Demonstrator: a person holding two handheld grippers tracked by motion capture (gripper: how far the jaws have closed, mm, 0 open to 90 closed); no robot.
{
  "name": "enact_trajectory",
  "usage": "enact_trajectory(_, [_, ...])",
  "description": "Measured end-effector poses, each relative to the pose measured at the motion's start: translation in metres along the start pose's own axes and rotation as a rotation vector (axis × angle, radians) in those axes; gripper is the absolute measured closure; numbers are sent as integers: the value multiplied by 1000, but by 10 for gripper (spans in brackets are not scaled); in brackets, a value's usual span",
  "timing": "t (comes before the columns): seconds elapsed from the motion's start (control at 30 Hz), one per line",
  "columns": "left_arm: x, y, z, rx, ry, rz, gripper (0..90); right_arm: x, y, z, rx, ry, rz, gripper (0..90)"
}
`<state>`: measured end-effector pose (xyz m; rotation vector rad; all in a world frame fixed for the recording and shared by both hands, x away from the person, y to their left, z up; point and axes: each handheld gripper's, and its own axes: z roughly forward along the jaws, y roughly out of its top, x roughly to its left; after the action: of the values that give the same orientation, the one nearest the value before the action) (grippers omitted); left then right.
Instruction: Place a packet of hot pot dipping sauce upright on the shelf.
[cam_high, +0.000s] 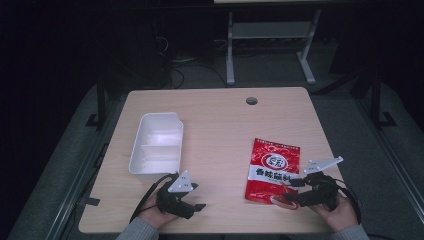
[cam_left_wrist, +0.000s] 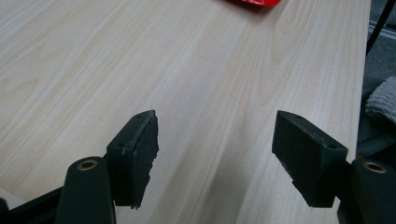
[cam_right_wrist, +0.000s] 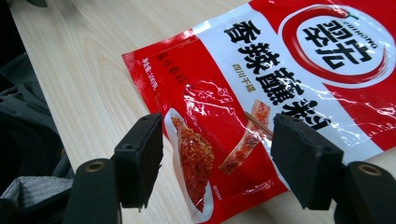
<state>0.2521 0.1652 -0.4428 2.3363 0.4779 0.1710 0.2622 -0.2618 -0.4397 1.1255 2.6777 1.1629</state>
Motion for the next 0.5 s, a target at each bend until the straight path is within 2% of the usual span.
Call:
enact_trajectory(0.27, [0, 7, 3, -27, -28, -25, 338, -5, 0, -7, -22, -8, 9, 329])
enact_trajectory(0.5, [-5, 22, 13, -24, -49, -10, 379, -15, 6, -15, -49, -21, 27, 320])
